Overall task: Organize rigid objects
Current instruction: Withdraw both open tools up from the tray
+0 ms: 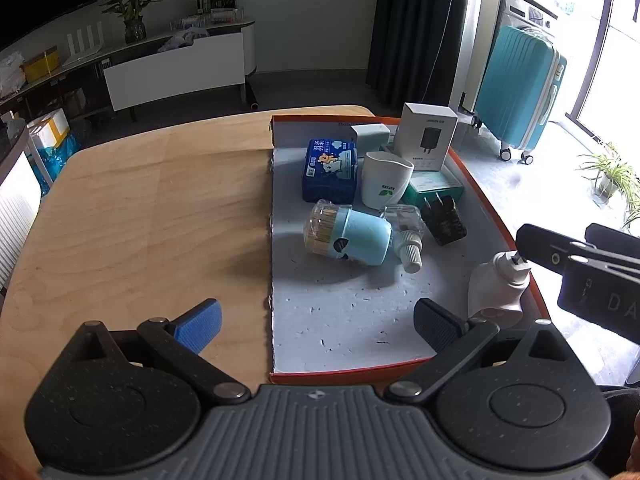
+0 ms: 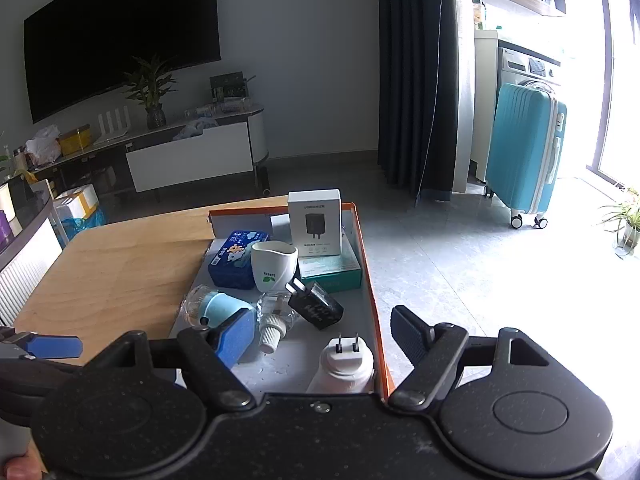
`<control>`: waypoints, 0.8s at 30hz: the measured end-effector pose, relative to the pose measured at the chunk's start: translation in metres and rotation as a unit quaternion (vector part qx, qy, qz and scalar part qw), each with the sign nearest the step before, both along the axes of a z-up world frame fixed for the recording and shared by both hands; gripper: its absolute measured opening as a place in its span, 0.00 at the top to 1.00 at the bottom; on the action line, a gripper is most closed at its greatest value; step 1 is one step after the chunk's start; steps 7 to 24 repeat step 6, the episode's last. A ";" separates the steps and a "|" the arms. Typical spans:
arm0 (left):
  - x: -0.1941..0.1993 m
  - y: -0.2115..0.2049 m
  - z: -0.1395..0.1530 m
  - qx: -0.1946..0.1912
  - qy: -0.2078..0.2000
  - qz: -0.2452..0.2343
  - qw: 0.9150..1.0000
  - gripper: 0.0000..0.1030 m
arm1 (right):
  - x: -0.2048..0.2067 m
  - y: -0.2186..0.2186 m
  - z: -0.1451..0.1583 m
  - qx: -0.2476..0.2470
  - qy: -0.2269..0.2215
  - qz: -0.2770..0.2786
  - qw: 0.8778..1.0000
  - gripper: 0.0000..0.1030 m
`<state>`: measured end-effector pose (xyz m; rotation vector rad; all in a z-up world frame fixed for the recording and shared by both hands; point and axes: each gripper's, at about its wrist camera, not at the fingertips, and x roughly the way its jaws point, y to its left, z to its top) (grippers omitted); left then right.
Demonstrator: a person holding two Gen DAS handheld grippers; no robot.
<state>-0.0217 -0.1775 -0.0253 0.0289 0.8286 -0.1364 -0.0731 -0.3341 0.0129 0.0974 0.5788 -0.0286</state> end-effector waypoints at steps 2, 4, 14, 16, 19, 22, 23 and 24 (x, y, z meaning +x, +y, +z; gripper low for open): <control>0.001 0.000 -0.001 0.002 0.000 0.001 1.000 0.00 | 0.001 0.000 -0.002 0.000 0.002 0.000 1.000 0.13; 0.001 0.001 -0.001 -0.001 0.002 0.001 1.000 0.00 | 0.002 0.001 -0.003 0.000 0.004 0.001 1.000 0.13; 0.002 0.003 -0.002 -0.007 0.007 0.000 1.000 0.00 | 0.003 0.001 -0.005 -0.001 0.006 0.001 1.000 0.13; 0.002 0.003 -0.002 -0.007 0.007 0.000 1.000 0.00 | 0.003 0.001 -0.005 -0.001 0.006 0.001 1.000 0.13; 0.002 0.003 -0.002 -0.007 0.007 0.000 1.000 0.00 | 0.003 0.001 -0.005 -0.001 0.006 0.001 1.000 0.13; 0.002 0.003 -0.002 -0.007 0.007 0.000 1.000 0.00 | 0.003 0.001 -0.005 -0.001 0.006 0.001 1.000 0.13; 0.002 0.003 -0.002 -0.007 0.007 0.000 1.000 0.00 | 0.003 0.001 -0.005 -0.001 0.006 0.001 1.000 0.13; 0.002 0.003 -0.002 -0.007 0.007 0.000 1.000 0.00 | 0.003 0.001 -0.005 -0.001 0.006 0.001 1.000 0.13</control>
